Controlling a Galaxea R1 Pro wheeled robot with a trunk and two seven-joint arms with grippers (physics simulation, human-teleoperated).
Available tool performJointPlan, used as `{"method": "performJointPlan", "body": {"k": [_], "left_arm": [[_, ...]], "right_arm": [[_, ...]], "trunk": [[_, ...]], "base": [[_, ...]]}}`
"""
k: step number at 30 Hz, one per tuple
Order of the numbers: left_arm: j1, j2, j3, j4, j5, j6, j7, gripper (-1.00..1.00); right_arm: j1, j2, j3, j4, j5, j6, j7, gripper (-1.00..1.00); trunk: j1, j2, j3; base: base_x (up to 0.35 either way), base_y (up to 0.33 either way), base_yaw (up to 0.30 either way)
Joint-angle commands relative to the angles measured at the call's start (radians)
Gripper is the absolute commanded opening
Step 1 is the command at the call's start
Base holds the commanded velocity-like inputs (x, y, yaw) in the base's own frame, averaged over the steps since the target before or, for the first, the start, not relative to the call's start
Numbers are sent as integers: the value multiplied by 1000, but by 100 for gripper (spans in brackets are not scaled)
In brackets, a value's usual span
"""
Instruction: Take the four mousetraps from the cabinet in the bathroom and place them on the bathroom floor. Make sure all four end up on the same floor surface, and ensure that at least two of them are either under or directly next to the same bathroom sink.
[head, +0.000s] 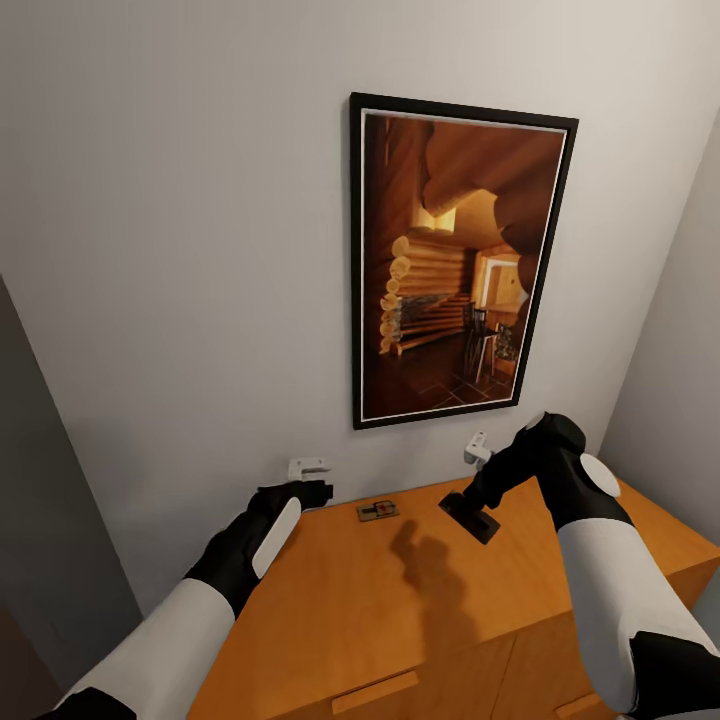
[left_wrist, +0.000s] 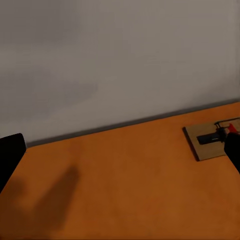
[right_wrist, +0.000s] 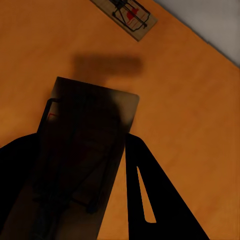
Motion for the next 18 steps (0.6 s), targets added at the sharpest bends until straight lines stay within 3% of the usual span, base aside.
{"method": "performJointPlan", "body": {"k": [1,7,18], "left_arm": [[0,1,-3,0,11,2,9,100],[0,1,-3,1,11,2,9,100],[0,2,-3,1,11,2,9,100]], "right_arm": [[0,0,13,0,5,11,7,-100],[0,1,47,-1,3,10,7,-100],[0,12,41,5,2,13,5,-100]], "trunk": [[0,-1,-1],[0,-1,-1],[0,-1,-1]], "base": [[0,0,0],[0,0,0],[0,0,0]]}}
